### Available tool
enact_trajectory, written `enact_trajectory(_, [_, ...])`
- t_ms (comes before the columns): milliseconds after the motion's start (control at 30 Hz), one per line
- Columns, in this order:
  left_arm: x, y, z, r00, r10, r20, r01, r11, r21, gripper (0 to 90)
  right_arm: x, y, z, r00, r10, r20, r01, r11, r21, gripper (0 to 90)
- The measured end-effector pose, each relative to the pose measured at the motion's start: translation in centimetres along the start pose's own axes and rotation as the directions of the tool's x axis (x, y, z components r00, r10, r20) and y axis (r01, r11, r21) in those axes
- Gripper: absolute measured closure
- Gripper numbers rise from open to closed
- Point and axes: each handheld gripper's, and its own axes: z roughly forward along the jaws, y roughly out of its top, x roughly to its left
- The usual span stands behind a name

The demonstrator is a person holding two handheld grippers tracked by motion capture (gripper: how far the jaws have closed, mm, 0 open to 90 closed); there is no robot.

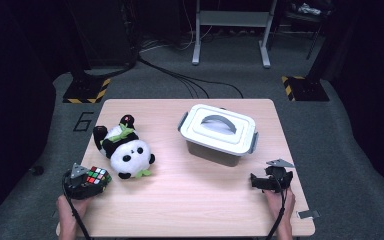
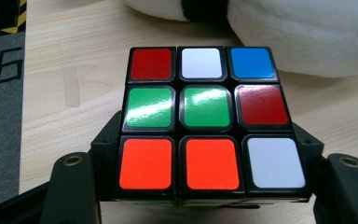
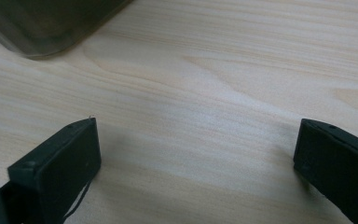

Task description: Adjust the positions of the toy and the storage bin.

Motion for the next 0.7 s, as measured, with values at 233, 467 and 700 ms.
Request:
enact_trajectory(233, [0.1, -0.1, -0.2, 0.9994, -0.030, 0.016, 0.030, 0.9995, 0.007, 16.4, 0.0, 0.0, 0.0, 1.0000, 0.000, 0.000, 0.000, 1.000, 0.000, 0.0])
enact_trajectory(467, [-0.1, 1.1, -1.8, 0.9998, -0.020, 0.009, 0.020, 0.9995, -0.023, 5.3, 0.0, 0.0, 0.0, 1.0000, -0.001, -0.001, 0.001, 1.000, 0.000, 0.0])
enact_trajectory(700, [-0.7, 3.8, -3.5, 0.9995, 0.033, 0.006, -0.032, 0.9982, -0.050, 0.0, 0.0, 0.0, 0.0, 1.0000, -0.001, -0.001, 0.001, 1.000, 0.000, 0.0])
